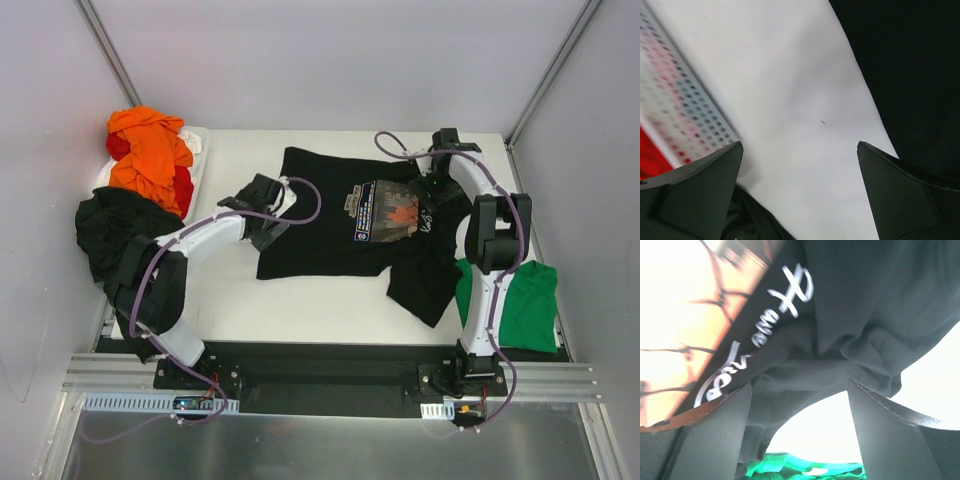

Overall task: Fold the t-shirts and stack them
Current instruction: Flatten out the tshirt

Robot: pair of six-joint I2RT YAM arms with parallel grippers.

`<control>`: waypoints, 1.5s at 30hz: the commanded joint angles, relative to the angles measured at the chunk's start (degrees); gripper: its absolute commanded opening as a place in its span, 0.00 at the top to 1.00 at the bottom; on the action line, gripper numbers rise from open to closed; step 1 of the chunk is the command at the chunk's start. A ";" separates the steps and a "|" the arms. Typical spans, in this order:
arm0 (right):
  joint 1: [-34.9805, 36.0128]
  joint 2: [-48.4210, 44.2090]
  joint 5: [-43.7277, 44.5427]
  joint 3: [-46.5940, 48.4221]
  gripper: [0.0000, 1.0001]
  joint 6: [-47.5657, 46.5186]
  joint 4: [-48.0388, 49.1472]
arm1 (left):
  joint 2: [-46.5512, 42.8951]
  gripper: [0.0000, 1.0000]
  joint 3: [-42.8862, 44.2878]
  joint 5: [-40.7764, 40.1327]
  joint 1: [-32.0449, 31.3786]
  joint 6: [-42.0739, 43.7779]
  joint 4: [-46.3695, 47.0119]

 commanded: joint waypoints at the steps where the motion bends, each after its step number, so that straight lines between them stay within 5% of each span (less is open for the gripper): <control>1: 2.05 -4.75 0.28 2.78 0.18 0.44 -1.77 | 0.24 0.01 9.11 2.63 -0.13 1.58 0.21; 3: 2.32 -4.84 0.63 2.61 0.15 0.70 -2.29 | 1.03 0.01 12.63 6.05 -0.13 1.67 0.21; 4: 2.32 -5.10 0.63 2.34 0.04 0.88 -2.12 | 2.25 0.01 13.51 7.20 -0.13 1.76 0.12; 10: 2.50 -8.00 1.07 -3.10 0.04 2.55 0.69 | 12.69 0.01 21.76 13.45 0.40 0.44 1.18; 22: 4.60 -19.77 0.55 -11.98 0.04 3.87 0.17 | 29.67 0.01 34.86 11.79 0.58 1.49 2.76; 45: 6.62 -31.20 -1.21 -28.76 0.04 3.08 -2.47 | 26.52 0.03 21.96 2.21 4.79 5.98 3.38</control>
